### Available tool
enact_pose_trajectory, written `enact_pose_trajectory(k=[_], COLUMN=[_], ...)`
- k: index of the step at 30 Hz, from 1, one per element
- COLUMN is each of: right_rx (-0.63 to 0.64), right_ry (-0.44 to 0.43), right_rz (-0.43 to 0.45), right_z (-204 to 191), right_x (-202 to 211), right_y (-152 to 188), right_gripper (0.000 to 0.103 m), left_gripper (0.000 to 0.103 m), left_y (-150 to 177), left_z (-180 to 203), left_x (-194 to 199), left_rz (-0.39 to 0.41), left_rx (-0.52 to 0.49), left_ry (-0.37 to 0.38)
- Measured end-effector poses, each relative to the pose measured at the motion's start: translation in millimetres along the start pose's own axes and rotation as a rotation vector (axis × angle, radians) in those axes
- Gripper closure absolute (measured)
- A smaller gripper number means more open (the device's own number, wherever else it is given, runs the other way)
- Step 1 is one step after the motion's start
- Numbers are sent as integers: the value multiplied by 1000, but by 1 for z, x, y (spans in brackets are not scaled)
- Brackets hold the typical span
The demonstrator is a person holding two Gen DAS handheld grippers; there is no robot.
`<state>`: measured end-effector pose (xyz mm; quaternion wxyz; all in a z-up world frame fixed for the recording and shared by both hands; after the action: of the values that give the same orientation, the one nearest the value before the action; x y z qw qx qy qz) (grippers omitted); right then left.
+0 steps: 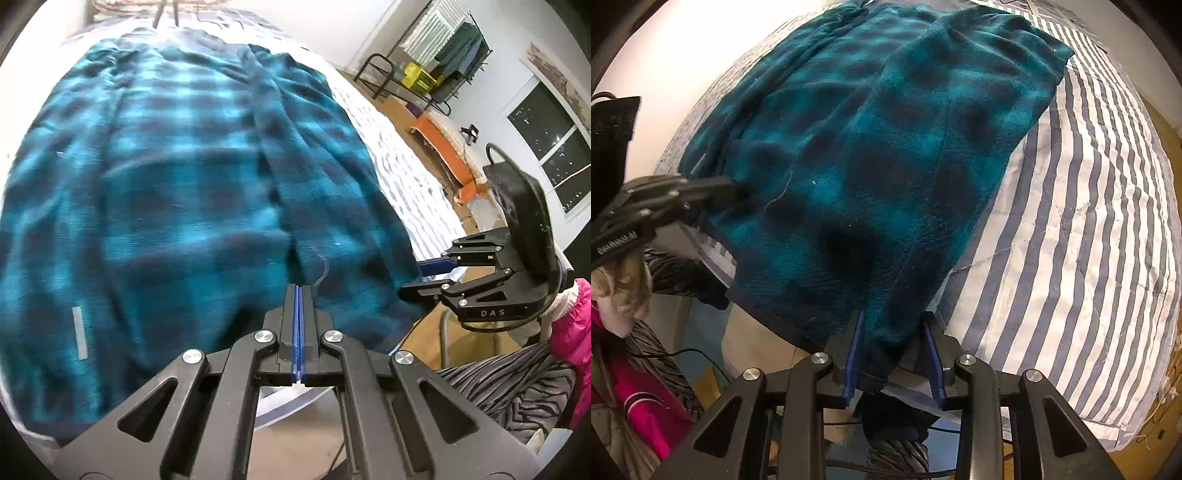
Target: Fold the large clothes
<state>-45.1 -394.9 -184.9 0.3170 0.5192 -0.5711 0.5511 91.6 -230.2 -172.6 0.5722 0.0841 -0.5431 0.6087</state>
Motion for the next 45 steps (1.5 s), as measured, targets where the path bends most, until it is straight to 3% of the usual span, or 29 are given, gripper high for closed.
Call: enact_pose_trajectory(k=[3,6,8,10,12,17,25,28,31,33,35,38,45], right_rx=[8,-37,-72,-99,-121,-166,-293,-323,-290,-244,-202,-199,-207], right_ry=[17,-23,-25,-25,-27,23,8,-35,26,97,184,246,218], right_rz=[53,157,252,308,328,368,377,366,308,248,181,179,272], right_z=[-3,3,15,27,38,67,103,104,99,94,92,99,99], right_x=[16,47,72,83,85,72,20,1,-31,-51,-74,-78,-62], right_y=[-13,-36,-65,-92,-123,-213,-314,-341,-364,-371,-374,-374,-394], right_gripper=[71,71,71,70,69,68,68,65,65,71,102,103,103], left_gripper=[103,103,103,94,86,85,85,85,92,98,100,103,103], left_y=[-1,-2,-2,-2,0,5,5,5,5,4,2,-1,-8], left_z=[-6,-3,2,10,14,18,9,10,7,5,6,5,-12], left_x=[7,6,1,-7,-13,-24,-40,-42,-45,-46,-45,-41,-29], left_rz=[3,-11,-26,-40,-48,-74,-100,-106,-112,-117,-110,-94,-54], left_rx=[35,64,90,92,92,107,148,133,139,142,128,126,183], left_ry=[13,53,81,94,102,123,146,159,171,181,181,189,174])
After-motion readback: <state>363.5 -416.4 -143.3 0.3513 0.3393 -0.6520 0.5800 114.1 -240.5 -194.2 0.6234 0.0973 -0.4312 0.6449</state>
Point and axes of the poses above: each gripper's, at about its wrist camera, not at the fingertips, and x roughly against the way its jaws point, z to its right, y to its underside, the point moved 5 cm from there along -x, roughly the way its jaws point, and after that the axes turned 8 degrees about z, right-handed, at the moved point
